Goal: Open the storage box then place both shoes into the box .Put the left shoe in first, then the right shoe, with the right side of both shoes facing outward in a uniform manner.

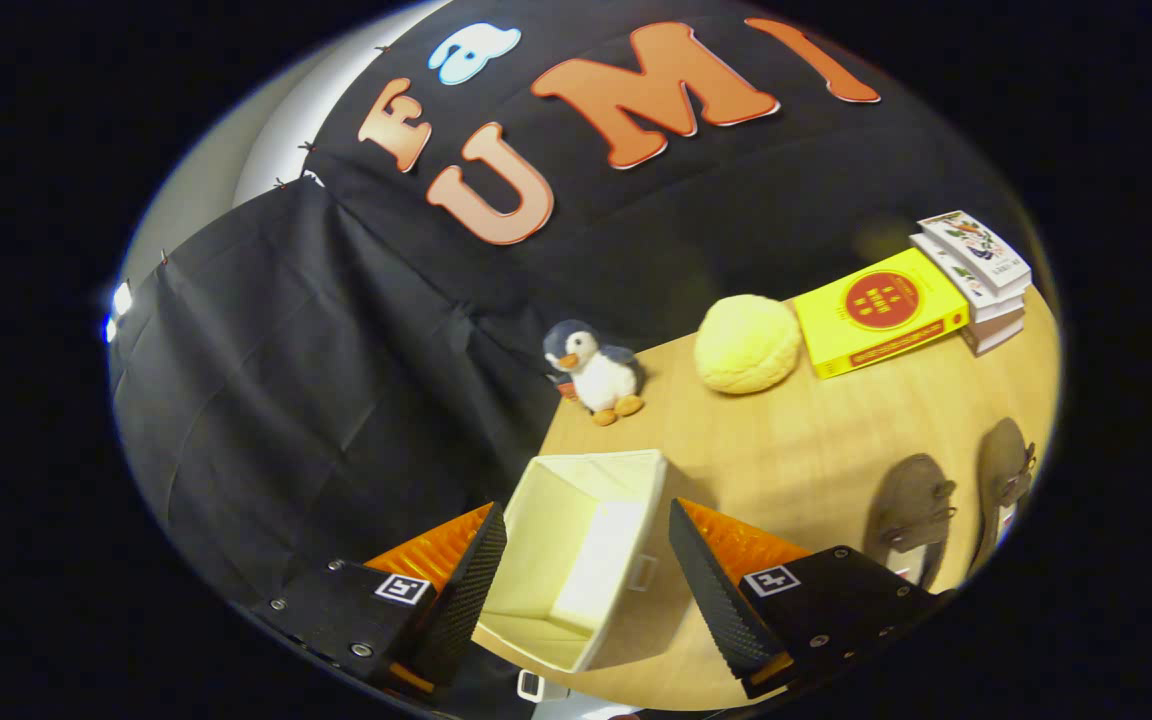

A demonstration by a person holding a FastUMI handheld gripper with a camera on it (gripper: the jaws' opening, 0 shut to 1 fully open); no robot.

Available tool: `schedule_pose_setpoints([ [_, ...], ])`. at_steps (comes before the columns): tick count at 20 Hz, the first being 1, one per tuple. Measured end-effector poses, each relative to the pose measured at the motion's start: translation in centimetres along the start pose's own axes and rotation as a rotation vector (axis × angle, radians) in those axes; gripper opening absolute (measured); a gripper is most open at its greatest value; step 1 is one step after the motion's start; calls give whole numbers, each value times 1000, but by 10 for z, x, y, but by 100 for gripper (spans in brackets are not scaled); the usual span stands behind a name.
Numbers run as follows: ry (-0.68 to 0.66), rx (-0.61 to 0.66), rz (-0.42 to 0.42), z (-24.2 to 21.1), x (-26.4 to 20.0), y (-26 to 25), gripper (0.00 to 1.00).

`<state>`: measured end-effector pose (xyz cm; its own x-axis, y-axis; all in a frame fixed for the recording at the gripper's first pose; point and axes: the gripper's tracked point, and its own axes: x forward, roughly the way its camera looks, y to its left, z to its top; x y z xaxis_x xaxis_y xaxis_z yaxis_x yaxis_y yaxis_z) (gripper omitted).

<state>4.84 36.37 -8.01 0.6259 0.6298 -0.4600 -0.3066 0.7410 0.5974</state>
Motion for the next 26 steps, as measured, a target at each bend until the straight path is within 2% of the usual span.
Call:
schedule_pose_setpoints([
  [8,-38,-66,-270,-15,-55,-131,98],
  [15,0,-248,-508,-36,-81,-214,98],
  [20,62,-316,-589,-57,-72,-248,99],
  [24,108,-326,-606,-73,-57,-268,98],
  [26,138,-327,-609,-82,-48,-277,93],
])
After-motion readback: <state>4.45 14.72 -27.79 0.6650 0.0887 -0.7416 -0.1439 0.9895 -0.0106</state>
